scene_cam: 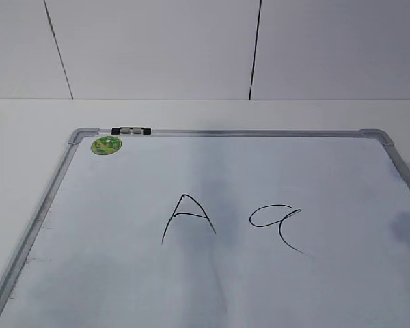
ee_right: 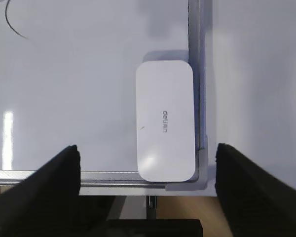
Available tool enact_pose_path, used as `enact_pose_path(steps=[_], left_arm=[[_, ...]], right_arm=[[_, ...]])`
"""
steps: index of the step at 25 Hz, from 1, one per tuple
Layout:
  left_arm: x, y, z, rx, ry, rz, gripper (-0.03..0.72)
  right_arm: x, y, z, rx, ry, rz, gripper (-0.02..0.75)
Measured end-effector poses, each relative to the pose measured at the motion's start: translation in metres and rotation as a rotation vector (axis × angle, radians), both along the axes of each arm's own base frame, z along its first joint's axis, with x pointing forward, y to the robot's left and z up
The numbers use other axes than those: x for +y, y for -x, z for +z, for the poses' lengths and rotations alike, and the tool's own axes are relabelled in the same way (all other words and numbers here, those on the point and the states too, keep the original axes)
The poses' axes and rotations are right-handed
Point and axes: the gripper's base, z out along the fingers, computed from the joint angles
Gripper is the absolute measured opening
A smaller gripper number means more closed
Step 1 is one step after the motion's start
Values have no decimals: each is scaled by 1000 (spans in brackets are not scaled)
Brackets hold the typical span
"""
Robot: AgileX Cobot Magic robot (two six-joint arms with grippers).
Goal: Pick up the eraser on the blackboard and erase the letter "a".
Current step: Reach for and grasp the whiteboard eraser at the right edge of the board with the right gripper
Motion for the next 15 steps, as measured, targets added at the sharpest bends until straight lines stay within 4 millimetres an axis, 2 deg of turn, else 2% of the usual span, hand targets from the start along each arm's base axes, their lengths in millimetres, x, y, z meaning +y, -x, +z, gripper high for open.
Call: enact_pose_path(steps=[8,15], left_arm=[[0,0,0,0,0,-2,239],[0,0,0,0,0,-2,239]], right_arm=[[-2,2,-34,74,41,32,655],[-2,-17,-45,107,65,67,655]])
